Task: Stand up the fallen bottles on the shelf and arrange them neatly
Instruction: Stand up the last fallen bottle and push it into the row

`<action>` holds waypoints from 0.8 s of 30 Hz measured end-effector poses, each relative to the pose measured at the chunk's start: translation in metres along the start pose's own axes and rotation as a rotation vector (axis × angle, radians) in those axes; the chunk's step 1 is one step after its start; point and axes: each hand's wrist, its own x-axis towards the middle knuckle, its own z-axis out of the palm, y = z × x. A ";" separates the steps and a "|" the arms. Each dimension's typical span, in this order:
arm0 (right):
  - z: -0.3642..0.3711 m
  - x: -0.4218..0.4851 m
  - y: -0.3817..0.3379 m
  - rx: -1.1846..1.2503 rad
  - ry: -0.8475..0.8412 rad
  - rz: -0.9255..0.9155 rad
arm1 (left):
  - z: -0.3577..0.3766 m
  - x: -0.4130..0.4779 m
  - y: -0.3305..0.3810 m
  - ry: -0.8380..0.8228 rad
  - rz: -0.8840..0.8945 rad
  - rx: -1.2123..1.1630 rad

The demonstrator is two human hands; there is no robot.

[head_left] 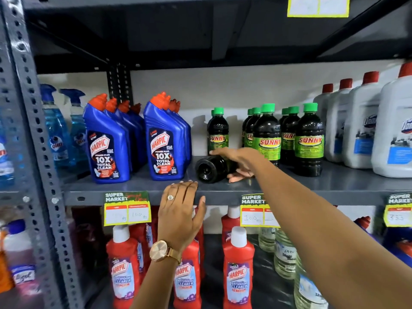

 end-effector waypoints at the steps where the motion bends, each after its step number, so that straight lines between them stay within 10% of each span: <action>1: -0.002 -0.001 0.002 0.050 -0.009 0.032 | 0.000 0.000 -0.001 -0.006 0.009 0.001; 9: -0.001 -0.014 0.028 0.479 0.082 -0.352 | 0.006 -0.001 -0.010 0.019 0.079 0.019; 14: 0.002 -0.016 0.029 -0.062 0.525 -0.639 | 0.015 -0.001 -0.009 0.102 0.072 0.031; 24: -0.001 0.004 0.034 0.249 0.098 -0.661 | 0.021 -0.002 -0.008 0.190 0.095 0.055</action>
